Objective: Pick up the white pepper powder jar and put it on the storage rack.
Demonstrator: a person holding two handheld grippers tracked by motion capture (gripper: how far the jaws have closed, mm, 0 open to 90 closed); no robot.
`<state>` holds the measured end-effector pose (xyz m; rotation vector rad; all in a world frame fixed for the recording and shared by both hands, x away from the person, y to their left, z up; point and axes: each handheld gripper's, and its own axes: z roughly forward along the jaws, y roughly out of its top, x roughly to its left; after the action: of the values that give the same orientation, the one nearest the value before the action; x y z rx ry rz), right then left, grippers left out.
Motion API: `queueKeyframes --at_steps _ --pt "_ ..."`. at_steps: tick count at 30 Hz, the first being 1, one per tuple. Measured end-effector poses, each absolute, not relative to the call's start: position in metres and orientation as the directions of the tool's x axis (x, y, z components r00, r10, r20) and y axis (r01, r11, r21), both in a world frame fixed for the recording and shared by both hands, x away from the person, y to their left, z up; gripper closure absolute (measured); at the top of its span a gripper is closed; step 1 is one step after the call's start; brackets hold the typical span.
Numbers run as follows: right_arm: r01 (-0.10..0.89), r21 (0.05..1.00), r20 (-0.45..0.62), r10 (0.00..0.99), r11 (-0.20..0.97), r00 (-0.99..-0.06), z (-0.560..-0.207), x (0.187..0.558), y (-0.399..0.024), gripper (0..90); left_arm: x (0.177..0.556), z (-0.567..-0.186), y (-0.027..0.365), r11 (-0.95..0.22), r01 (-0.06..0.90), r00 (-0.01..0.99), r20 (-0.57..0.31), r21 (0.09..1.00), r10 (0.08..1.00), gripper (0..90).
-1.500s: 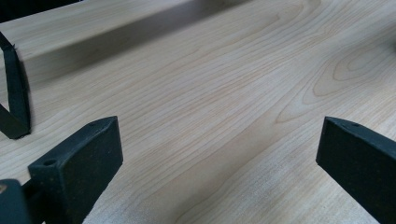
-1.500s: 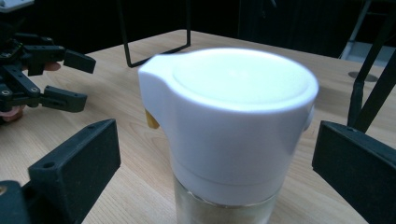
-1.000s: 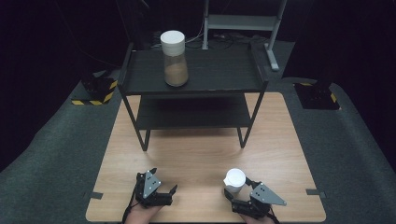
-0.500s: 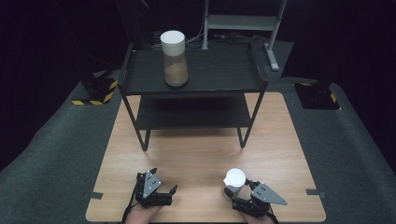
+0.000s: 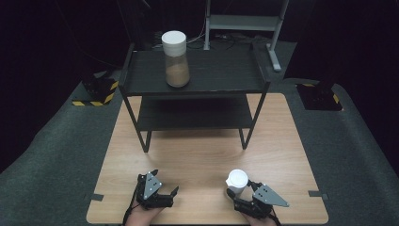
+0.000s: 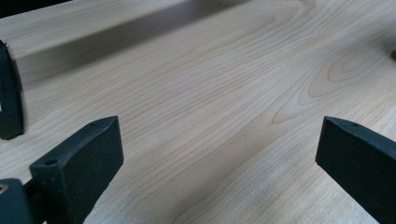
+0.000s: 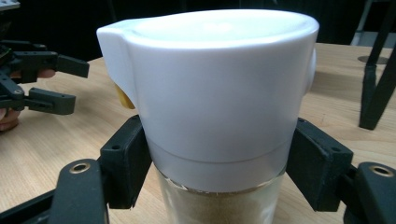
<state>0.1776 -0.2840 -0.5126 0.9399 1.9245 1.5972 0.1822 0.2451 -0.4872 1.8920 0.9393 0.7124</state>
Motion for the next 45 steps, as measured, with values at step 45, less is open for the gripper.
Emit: queueKeyframes --at_steps 45 --pt "0.064 0.998 0.032 0.755 0.013 -0.655 -0.422 0.185 -0.29 29.6 0.182 -0.488 0.246 -0.333 0.314 0.561 0.11 0.889 0.821 0.5"
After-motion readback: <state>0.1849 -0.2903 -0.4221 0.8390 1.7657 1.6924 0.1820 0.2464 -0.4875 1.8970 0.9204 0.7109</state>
